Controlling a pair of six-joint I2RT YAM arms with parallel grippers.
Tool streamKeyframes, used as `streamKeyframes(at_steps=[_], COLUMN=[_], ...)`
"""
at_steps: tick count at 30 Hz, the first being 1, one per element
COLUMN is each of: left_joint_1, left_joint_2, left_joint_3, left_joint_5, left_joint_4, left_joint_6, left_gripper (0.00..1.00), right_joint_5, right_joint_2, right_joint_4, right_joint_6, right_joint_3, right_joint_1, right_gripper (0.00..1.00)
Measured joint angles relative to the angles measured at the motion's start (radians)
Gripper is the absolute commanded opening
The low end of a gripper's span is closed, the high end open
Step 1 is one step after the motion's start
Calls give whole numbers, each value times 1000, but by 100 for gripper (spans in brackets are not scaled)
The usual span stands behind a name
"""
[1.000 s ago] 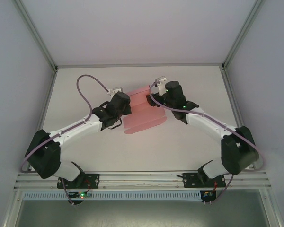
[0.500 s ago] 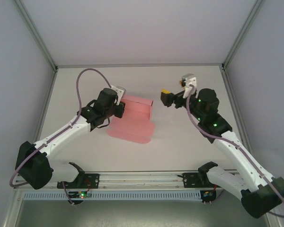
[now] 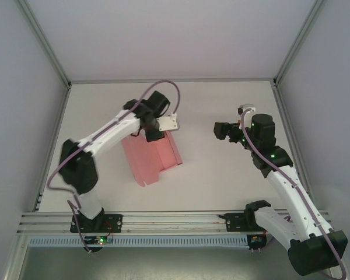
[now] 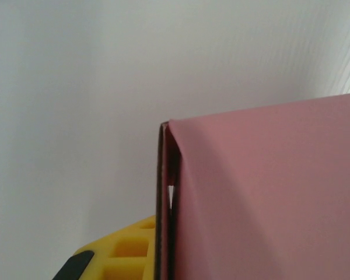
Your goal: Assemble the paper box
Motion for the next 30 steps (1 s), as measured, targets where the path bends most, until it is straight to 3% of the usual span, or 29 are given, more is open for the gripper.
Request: streamKeyframes(at_steps=[5,6,8,11,13,17,19,20,21,26,30], left_joint_1=[-53,-63,-80,-101,-108,-111,-111,-112,-112,-118,-133], left_joint_2=[210,235,268,307,328,339,337,333,329,241,87], left_joint_3=[93,103,121,165,201,248,258,258,258,258,261], left_joint_5=[-87,-100,-122,-152,-163,-170,-167,-164,-161,-134,-187], left_joint_4=[-98,-112,-131,-150,-159,-174,-175,-175,-174,-127,-13], left_joint_6=[64,73,88,103,98,90,85,80,73,-20,-270], left_gripper=[0,4,14,40,51,56,76,78,99,100,100], right_joint_5=[0,1,1,1,1,1,0,1,0,-1,-8], right_joint_2=[-4,-7,-11,-15,-15,-14,-11,-8,-5,27,71], right_joint_4=[-32,-39,-52,-65,-70,-74,-74,-74,-74,-71,-43], right_joint_6=[0,0,0,0,0,-1,-3,-4,-5,-12,-11], right_joint_3=[-16,-21,-29,-37,-38,-38,-38,-38,-38,-38,-38], right_joint_1=[-17,-20,-26,-37,-43,-52,-56,-56,-56,-56,-56], right_gripper=[98,98,98,98,98,98,98,98,98,98,98])
